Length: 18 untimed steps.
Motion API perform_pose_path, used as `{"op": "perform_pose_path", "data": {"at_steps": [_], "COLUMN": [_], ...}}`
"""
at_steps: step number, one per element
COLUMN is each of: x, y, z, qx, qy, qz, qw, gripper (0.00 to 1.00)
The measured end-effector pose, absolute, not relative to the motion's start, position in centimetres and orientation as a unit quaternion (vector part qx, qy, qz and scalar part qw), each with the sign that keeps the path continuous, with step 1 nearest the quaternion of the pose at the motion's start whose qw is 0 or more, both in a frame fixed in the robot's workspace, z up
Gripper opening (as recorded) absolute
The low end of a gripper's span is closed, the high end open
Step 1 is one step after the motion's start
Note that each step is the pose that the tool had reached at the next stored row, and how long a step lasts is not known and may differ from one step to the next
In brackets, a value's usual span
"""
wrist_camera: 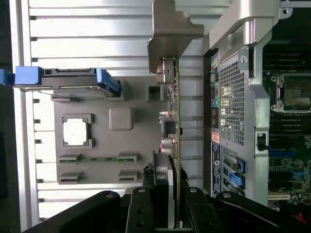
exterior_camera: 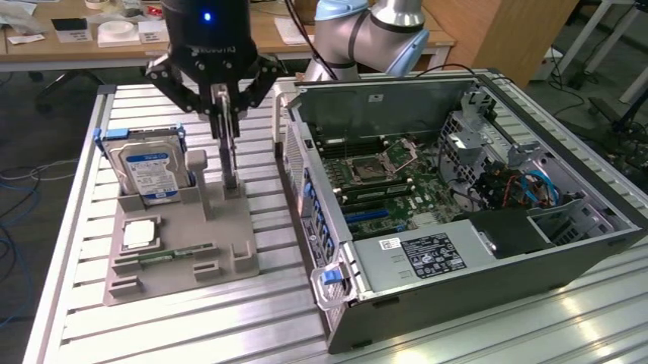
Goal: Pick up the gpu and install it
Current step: 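Pick up the gpu and move the gpu toward the slot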
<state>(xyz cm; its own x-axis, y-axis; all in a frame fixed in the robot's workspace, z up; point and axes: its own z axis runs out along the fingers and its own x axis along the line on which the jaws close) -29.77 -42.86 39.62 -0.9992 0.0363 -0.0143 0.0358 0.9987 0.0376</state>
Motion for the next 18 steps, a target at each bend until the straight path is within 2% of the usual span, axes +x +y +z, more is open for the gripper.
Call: {"op": "perform_pose_path", "data": {"at_steps": [7,18], "x": [-29.8,-29.4], "y": [-42.9,-42.9], "z": [42.1,42.2], "qx": [0.018,0.018], "qy": [1.000,1.000], "qz": [0.019,0.019], "qw": [0.007,0.007], "gripper": [0.28,0.28]}}
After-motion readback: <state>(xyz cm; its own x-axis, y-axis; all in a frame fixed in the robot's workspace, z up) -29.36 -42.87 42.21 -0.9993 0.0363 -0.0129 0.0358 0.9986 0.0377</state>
